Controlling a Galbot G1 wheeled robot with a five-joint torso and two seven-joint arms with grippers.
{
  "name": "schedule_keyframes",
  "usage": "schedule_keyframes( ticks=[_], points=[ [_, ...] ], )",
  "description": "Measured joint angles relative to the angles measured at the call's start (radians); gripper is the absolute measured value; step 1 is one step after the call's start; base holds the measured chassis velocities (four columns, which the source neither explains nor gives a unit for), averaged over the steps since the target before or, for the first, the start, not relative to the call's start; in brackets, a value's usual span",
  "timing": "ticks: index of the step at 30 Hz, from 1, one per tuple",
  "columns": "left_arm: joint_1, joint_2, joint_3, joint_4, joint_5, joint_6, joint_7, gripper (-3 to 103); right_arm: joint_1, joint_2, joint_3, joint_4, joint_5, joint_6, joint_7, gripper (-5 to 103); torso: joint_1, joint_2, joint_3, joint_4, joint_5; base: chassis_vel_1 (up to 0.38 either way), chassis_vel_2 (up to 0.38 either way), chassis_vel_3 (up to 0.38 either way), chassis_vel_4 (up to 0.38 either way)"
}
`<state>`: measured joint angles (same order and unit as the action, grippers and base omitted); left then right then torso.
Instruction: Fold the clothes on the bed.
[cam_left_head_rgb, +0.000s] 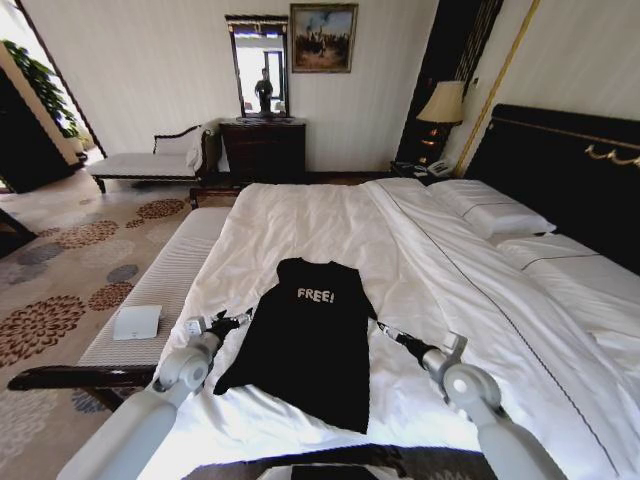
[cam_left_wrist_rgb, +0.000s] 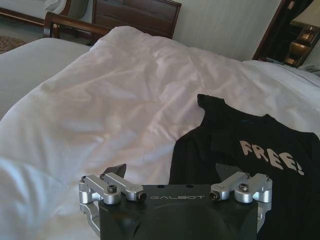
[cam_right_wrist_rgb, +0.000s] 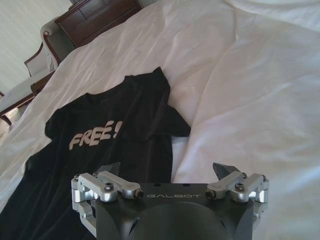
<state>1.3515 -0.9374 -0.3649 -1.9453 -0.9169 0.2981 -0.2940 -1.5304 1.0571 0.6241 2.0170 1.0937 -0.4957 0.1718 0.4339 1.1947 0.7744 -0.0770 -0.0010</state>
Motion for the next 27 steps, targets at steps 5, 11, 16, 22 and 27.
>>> schedule_keyframes(
  ticks=[5, 11, 16, 22, 27],
  points=[
    [0.132, -0.038, -0.063, -0.062, 0.046, -0.008, 0.034, 100, -0.126, 0.008, 0.020, 0.066, -0.009, 0.004, -0.051, 100, 0.000, 0.000, 0.000, 0.0003, 0.0003, 0.000, 0.000, 0.000, 0.000],
    [0.252, -0.102, -0.127, -0.124, 0.066, -0.013, 0.067, 100, -0.237, -0.004, 0.016, 0.069, -0.033, 0.026, -0.125, 100, 0.000, 0.000, 0.000, -0.0003, 0.0002, 0.000, 0.000, 0.000, 0.000],
    [0.383, -0.164, -0.207, -0.172, 0.072, -0.018, 0.101, 100, -0.271, -0.005, -0.006, 0.060, 0.001, 0.040, -0.165, 100, 0.000, 0.000, 0.000, 0.0011, 0.0006, 0.000, 0.000, 0.000, 0.000],
    [0.456, -0.198, -0.263, -0.211, 0.048, -0.022, 0.107, 100, -0.313, 0.023, -0.023, 0.039, 0.001, 0.026, -0.233, 100, 0.000, 0.000, 0.000, -0.0001, 0.0003, 0.000, 0.000, 0.000, 0.000],
    [0.489, -0.248, -0.299, -0.254, 0.023, -0.021, 0.104, 100, -0.325, 0.035, -0.020, 0.018, 0.021, 0.012, -0.251, 100, 0.000, 0.000, 0.000, 0.0002, 0.0005, 0.000, 0.000, 0.000, 0.000]
  ],
)
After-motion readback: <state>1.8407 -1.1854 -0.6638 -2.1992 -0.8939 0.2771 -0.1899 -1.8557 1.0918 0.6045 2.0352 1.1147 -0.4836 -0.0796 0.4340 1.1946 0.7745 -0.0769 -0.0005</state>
